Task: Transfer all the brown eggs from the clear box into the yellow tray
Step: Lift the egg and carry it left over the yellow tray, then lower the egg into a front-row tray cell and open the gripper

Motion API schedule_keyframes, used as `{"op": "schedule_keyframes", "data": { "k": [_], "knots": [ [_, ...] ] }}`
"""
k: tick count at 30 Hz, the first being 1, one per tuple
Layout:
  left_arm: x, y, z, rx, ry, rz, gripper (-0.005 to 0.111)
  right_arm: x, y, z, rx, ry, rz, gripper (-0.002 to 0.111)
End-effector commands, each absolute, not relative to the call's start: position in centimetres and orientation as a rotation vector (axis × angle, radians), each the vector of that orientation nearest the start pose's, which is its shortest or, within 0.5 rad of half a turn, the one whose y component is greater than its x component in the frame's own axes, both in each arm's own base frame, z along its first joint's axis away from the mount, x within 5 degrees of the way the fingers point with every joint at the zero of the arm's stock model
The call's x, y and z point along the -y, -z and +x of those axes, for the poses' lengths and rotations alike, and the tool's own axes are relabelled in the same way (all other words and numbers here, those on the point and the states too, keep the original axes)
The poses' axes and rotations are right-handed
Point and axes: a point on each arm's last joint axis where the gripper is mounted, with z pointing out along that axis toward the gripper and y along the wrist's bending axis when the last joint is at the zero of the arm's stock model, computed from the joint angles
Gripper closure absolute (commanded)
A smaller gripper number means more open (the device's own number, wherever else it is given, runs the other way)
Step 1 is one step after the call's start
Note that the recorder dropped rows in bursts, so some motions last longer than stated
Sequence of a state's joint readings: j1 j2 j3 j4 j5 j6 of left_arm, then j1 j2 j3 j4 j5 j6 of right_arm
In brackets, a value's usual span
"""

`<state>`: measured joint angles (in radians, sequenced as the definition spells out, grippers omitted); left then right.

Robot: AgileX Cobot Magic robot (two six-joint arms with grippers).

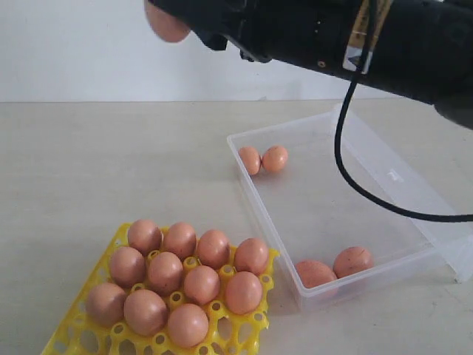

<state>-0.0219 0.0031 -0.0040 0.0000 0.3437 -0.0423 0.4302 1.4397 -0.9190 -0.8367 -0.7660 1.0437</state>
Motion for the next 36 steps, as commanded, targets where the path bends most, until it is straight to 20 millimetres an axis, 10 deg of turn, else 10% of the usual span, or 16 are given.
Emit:
{"op": "schedule_keyframes", "data": {
  "k": [1,12,18,36],
  "knots": [
    [0.1,-18.3,5.4,-1.821,0.043,-0.014,0.103,-16.9,-32.8,24.0,-1.368,-1.372,-0.653,0.109],
    [0.1,-18.3,5.4,-1.821,0.043,-0.014,0.103,-15.0,-22.3,19.1,-1.684,-1.310,-0.673,0.109],
    [0.1,-18.3,5.4,-1.821,0.043,-0.014,0.103,-14.9,-20.3,17.8,-1.760,-1.178,-0.985,0.109],
    [0.1,-18.3,5.4,-1.821,0.043,-0.014,0.103,-17.0,-15.6,18.7,-1.943,-0.981,-1.209,0.109]
  ]
}}
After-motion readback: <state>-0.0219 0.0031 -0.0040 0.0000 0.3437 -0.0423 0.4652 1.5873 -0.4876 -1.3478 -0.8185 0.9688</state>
